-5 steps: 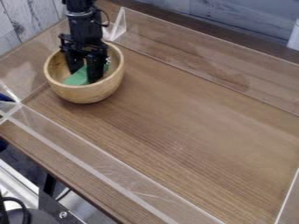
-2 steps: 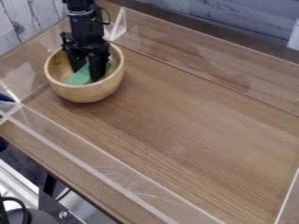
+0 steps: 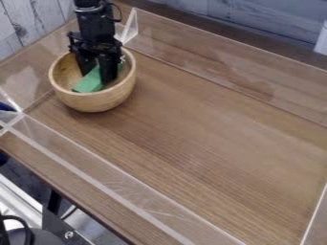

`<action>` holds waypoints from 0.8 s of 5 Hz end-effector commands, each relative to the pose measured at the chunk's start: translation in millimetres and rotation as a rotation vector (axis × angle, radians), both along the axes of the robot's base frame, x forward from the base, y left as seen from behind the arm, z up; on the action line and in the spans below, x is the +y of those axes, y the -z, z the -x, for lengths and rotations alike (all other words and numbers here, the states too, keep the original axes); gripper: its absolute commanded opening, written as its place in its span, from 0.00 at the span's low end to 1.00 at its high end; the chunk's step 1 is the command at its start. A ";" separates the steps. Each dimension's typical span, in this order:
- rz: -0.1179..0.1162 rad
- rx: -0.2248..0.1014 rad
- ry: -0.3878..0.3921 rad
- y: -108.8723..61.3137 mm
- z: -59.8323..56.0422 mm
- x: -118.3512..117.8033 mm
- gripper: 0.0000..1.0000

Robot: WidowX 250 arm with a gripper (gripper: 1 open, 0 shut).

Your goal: Remove the green block from inside the brown bowl and put it on the table

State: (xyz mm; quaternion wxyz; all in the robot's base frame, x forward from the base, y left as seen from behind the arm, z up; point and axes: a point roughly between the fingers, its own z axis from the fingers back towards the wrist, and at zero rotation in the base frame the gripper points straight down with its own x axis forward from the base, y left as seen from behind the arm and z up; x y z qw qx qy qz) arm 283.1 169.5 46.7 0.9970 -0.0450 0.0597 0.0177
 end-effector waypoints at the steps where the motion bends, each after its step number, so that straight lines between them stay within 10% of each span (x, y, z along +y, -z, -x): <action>1: -0.063 -0.106 0.035 -46.3 -11.4 -0.1 0.00; 4: -0.026 -0.171 0.170 -111.0 -20.8 -61.8 0.00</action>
